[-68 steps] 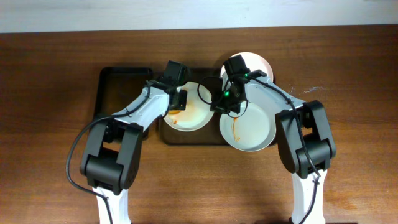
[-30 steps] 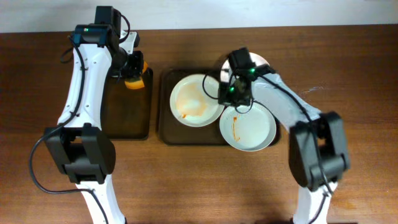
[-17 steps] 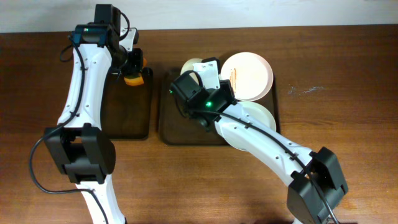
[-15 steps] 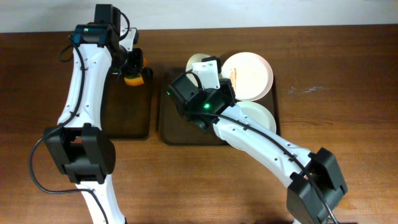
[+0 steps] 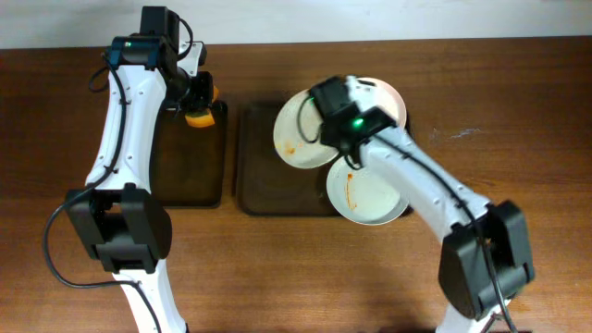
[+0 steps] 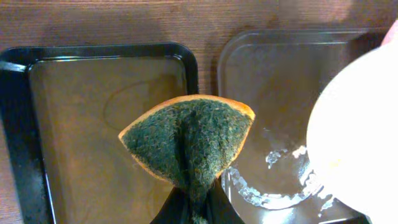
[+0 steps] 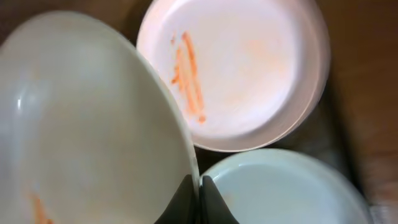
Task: Clean dirty plates on tray and stack at the side
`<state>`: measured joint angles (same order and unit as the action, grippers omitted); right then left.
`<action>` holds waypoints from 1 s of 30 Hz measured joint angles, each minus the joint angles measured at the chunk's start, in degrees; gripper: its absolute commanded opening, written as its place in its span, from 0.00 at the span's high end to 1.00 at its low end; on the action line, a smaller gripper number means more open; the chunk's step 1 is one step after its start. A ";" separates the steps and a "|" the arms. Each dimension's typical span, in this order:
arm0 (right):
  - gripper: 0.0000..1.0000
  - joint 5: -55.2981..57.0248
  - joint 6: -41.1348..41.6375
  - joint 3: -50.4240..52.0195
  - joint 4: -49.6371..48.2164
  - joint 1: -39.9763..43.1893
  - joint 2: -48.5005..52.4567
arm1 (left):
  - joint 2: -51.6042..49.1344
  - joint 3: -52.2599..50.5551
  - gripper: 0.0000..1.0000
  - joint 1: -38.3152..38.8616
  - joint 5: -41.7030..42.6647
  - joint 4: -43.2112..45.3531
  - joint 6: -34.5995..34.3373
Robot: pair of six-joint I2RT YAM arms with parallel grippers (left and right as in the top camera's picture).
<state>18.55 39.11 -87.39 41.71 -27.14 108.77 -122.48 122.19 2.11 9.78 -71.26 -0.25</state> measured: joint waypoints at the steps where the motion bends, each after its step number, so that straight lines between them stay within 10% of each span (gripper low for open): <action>1: 0.96 -6.82 0.83 1.57 -2.45 2.75 1.73 | 0.00 0.00 1.00 0.00 0.31 -0.04 0.00; 3: 0.96 -12.79 2.64 3.13 -3.19 2.80 3.89 | 0.00 0.00 1.00 0.02 0.50 -0.04 0.00; 8: 0.37 -19.56 6.01 3.30 -3.26 1.53 5.09 | 0.00 -0.11 1.00 0.17 0.57 0.20 0.00; 20: 0.52 -32.26 -25.73 3.34 -10.99 7.13 11.10 | 0.00 -0.22 1.00 1.99 0.70 2.38 0.00; 23: 0.96 -33.73 -24.35 3.32 -12.96 7.13 13.14 | 0.00 -0.22 1.00 3.98 0.72 2.51 0.00; 30: 0.96 -31.21 0.28 3.23 -11.63 7.10 13.35 | 0.00 -12.50 1.00 6.05 0.74 7.28 -8.26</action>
<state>-12.67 39.40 -84.16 30.09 -20.03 122.13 -122.48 109.69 8.16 10.52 -63.99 -8.51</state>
